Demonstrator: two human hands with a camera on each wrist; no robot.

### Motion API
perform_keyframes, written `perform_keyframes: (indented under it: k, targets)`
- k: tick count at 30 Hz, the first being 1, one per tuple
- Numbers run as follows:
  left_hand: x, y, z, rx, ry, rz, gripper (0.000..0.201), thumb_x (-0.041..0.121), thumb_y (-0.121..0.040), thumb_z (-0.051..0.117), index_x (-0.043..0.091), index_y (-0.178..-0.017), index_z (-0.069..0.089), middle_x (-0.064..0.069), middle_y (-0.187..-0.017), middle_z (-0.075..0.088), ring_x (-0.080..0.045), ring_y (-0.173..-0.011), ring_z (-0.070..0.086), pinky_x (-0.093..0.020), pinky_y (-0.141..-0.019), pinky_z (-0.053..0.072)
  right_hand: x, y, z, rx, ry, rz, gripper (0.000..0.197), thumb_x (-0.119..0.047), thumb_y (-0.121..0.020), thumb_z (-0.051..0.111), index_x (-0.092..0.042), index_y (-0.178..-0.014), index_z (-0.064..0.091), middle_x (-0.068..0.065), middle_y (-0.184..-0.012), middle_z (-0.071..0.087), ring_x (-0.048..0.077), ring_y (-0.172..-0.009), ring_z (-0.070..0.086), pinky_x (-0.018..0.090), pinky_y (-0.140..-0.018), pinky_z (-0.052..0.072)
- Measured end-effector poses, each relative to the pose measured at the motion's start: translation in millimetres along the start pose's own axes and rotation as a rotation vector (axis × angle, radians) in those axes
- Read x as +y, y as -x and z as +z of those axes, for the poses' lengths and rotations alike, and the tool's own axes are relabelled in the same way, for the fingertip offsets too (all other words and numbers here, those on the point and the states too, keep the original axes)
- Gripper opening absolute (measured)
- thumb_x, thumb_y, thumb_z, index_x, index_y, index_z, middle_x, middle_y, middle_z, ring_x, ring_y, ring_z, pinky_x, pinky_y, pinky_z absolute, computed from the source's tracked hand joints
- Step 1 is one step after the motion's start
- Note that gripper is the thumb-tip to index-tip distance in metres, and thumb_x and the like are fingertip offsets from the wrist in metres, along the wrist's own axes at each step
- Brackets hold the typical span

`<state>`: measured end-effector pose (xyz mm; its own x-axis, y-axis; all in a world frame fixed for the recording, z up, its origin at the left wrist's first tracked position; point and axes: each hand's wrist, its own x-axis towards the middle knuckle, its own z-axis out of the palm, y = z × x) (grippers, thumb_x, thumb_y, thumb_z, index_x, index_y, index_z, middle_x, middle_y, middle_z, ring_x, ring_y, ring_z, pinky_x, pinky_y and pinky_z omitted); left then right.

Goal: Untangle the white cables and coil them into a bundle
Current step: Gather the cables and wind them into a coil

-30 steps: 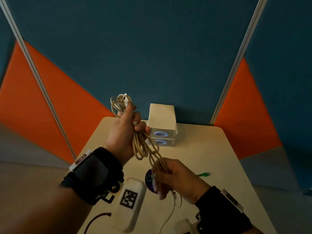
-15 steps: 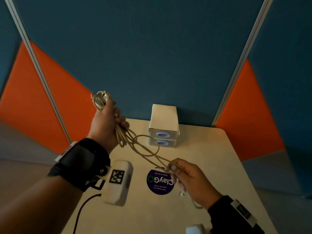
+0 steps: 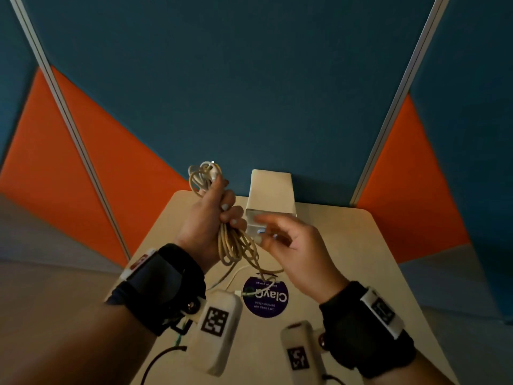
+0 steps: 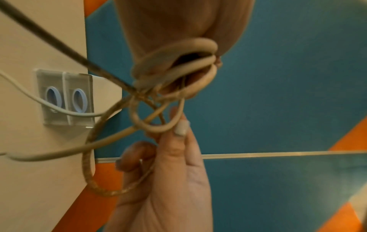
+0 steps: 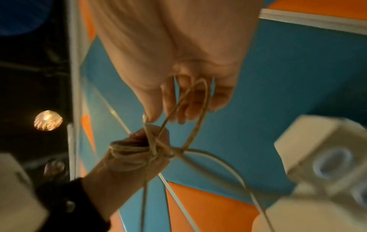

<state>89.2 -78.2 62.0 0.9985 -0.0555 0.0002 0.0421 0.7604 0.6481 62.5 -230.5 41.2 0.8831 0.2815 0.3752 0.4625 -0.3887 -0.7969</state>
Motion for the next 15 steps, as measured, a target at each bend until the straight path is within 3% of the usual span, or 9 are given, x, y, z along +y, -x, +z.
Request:
perform_keyframes:
  k: [2,4,6,9,12,14,15]
  targets:
    - [0,1,-1,-0.021,-0.038,-0.015,0.026,0.039,-0.096,0.042,0.021,-0.077,0.047,0.007,-0.048,0.033,-0.003,-0.033,0.029,-0.014,-0.035,0.033,-2,-5,-3,-0.049,0.122,-0.068,0.013,-0.018,-0.086,0.062,-0.013,-0.093,0.071,0.003,-0.086,0.072,0.008,-0.081,0.065,0.025,-0.079,0.052]
    - [1,1,-3,-0.038,-0.082,-0.028,0.026,0.039,-0.096,0.042,0.022,-0.077,0.047,0.007,-0.049,0.033,-0.002,-0.034,0.029,-0.014,-0.036,0.032,-1,-5,-8,-0.060,0.107,-0.026,0.013,-0.017,-0.089,0.057,-0.011,-0.085,0.067,-0.005,-0.071,0.065,0.001,-0.068,0.060,0.015,-0.066,0.047]
    - [5,1,-7,-0.043,-0.119,-0.037,0.026,0.038,-0.097,0.042,0.022,-0.077,0.048,0.007,-0.050,0.033,-0.002,-0.035,0.028,-0.015,-0.036,0.031,2,-4,-16,-0.045,-0.034,0.077,0.019,-0.016,-0.094,0.047,-0.010,-0.083,0.061,-0.009,-0.062,0.053,-0.001,-0.057,0.051,0.012,-0.057,0.044]
    - [9,1,-13,-0.028,-0.148,-0.037,0.029,0.036,-0.098,0.040,0.023,-0.074,0.049,0.007,-0.051,0.032,-0.002,-0.035,0.027,-0.014,-0.036,0.030,8,1,-27,0.063,-0.532,0.297,0.028,-0.012,-0.098,0.035,-0.011,-0.079,0.055,-0.002,-0.063,0.046,0.012,-0.058,0.042,0.023,-0.057,0.037]
    - [11,2,-19,-0.013,-0.141,-0.041,0.030,0.036,-0.098,0.039,0.022,-0.073,0.049,0.007,-0.049,0.032,-0.002,-0.035,0.027,-0.013,-0.036,0.027,9,1,-42,0.228,-1.082,0.446,0.027,-0.013,-0.095,0.034,-0.012,-0.072,0.048,-0.002,-0.058,0.040,0.012,-0.052,0.034,0.029,-0.058,0.029]
    - [11,3,-19,-0.014,-0.135,-0.047,0.030,0.036,-0.099,0.039,0.022,-0.073,0.049,0.007,-0.049,0.032,-0.001,-0.034,0.027,-0.013,-0.035,0.028,10,1,-45,0.245,-1.042,0.499,0.029,-0.021,-0.093,0.036,-0.014,-0.067,0.049,-0.001,-0.054,0.037,0.013,-0.049,0.034,0.032,-0.057,0.032]
    - [10,3,-19,-0.020,-0.135,-0.049,0.030,0.036,-0.099,0.039,0.022,-0.074,0.048,0.007,-0.049,0.032,-0.001,-0.034,0.027,-0.014,-0.035,0.029,10,1,-45,0.205,-0.826,0.504,0.031,-0.027,-0.092,0.040,-0.015,-0.066,0.052,-0.001,-0.054,0.038,0.014,-0.050,0.037,0.032,-0.057,0.035]
